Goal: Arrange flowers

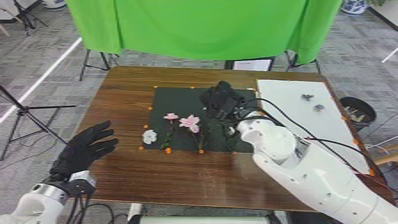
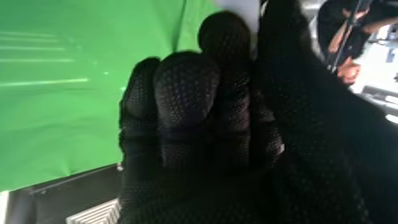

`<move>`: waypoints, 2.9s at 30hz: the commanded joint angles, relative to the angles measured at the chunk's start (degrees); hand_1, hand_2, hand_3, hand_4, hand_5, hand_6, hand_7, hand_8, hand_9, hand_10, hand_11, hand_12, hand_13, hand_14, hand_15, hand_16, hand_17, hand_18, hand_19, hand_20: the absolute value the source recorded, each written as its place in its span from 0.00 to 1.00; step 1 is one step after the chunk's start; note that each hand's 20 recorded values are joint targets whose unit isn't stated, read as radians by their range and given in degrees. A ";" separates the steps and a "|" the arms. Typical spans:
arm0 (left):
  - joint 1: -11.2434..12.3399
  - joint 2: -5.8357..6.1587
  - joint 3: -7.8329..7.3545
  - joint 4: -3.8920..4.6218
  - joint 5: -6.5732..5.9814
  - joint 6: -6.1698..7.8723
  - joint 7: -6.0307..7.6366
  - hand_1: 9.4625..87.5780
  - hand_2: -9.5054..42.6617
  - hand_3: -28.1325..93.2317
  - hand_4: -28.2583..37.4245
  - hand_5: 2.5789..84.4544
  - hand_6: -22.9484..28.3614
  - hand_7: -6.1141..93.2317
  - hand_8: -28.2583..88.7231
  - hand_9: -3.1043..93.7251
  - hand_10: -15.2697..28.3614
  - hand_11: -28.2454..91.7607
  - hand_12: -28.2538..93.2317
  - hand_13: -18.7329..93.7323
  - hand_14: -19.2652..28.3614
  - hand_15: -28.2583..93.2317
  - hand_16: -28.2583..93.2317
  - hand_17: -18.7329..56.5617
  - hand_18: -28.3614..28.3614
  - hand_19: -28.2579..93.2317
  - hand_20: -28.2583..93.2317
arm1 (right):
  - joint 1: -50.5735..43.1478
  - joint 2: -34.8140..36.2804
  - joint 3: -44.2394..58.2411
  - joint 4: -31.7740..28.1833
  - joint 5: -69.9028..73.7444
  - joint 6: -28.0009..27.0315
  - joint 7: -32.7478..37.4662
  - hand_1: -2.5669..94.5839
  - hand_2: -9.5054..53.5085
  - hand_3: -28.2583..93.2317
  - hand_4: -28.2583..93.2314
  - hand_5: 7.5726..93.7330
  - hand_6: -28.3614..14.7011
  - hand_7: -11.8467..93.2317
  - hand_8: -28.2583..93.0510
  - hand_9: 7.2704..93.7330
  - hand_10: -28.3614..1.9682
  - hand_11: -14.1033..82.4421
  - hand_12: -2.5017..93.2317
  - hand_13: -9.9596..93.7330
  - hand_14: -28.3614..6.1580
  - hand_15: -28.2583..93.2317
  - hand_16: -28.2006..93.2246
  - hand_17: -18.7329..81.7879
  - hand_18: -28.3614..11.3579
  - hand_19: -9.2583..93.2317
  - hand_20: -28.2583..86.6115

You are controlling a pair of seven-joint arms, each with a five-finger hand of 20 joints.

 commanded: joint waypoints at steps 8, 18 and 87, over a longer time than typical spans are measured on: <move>-0.24 0.16 0.52 0.58 0.11 -0.71 -0.34 0.21 0.14 0.83 0.00 0.34 0.56 0.29 0.14 0.30 0.66 0.48 0.35 0.37 0.78 0.58 0.19 0.15 0.89 0.62 0.28 | -1.07 -1.84 -1.43 0.91 -2.00 -1.73 0.13 0.49 0.00 0.91 0.00 0.64 0.76 0.65 0.25 0.87 0.78 0.39 0.57 0.78 0.71 0.78 0.48 0.45 0.32 0.79 0.61; -0.47 0.22 0.57 0.78 0.23 -1.19 -0.64 0.21 0.14 0.83 0.00 0.34 0.56 0.29 0.14 0.30 0.65 0.48 0.35 0.37 0.79 0.59 0.19 0.15 0.89 0.62 0.28 | -1.45 -2.10 -1.41 1.58 -2.35 -2.79 1.56 0.45 0.00 0.87 0.00 0.61 0.77 0.65 0.25 0.82 0.76 0.48 0.49 0.77 0.70 0.79 0.47 0.44 0.32 0.79 0.61; 1.41 0.56 -0.23 -0.01 -0.38 -0.30 0.13 0.21 0.14 0.83 0.00 0.34 0.56 0.29 0.14 0.30 0.66 0.48 0.35 0.37 0.78 0.58 0.19 0.15 0.89 0.62 0.28 | -6.64 11.74 24.36 10.06 9.01 -24.02 25.11 0.29 0.00 0.97 0.00 0.24 0.58 0.44 0.10 0.36 0.52 0.34 0.25 0.46 0.55 0.50 0.42 0.30 0.25 0.67 0.54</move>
